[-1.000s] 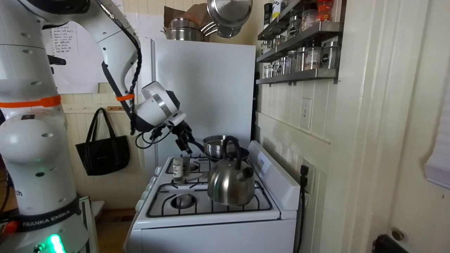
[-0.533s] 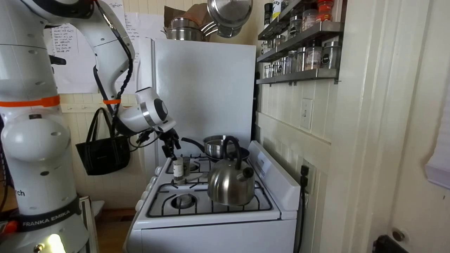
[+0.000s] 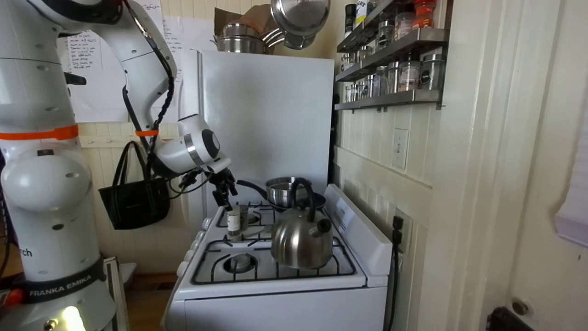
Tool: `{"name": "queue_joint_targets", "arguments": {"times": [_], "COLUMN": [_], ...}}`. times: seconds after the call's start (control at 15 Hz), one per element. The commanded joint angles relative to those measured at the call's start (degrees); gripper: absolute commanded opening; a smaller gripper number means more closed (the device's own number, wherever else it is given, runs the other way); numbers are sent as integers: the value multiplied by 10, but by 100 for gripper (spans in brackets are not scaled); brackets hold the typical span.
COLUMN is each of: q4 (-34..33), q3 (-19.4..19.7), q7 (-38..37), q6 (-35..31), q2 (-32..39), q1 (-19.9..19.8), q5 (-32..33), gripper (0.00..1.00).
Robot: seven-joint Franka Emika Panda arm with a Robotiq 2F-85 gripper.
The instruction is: Remove one glass jar from the topmost shelf and put it on the stovetop.
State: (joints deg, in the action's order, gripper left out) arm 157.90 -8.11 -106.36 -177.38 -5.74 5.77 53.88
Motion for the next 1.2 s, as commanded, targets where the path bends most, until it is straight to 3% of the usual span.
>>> {"name": "queue_joint_targets", "arguments": {"times": [0.0, 0.2, 0.27, 0.33, 0.4, 0.47, 0.6, 0.8, 0.87, 1.13], "q4": [-4, -1, -2, -3, -5, -7, 13, 0, -15, -13], "q3": [-3, -14, -17, -49, -37, -47, -110, -186, -171, -188], "q7": [1, 11, 21, 34, 26, 33, 30, -56, -3, -6], "q6": [5, 75, 105, 139, 184, 216, 281, 380, 331, 343], "q2": [8, -11, -13, -29, -47, -64, -140, -236, -159, -185], "q1": [7, 54, 80, 81, 127, 147, 150, 165, 138, 135], "q5": [-13, -74, -120, -174, -214, -260, -338, -393, -376, -380], "gripper": [100, 100, 100, 100, 100, 100, 100, 100, 100, 100]}}
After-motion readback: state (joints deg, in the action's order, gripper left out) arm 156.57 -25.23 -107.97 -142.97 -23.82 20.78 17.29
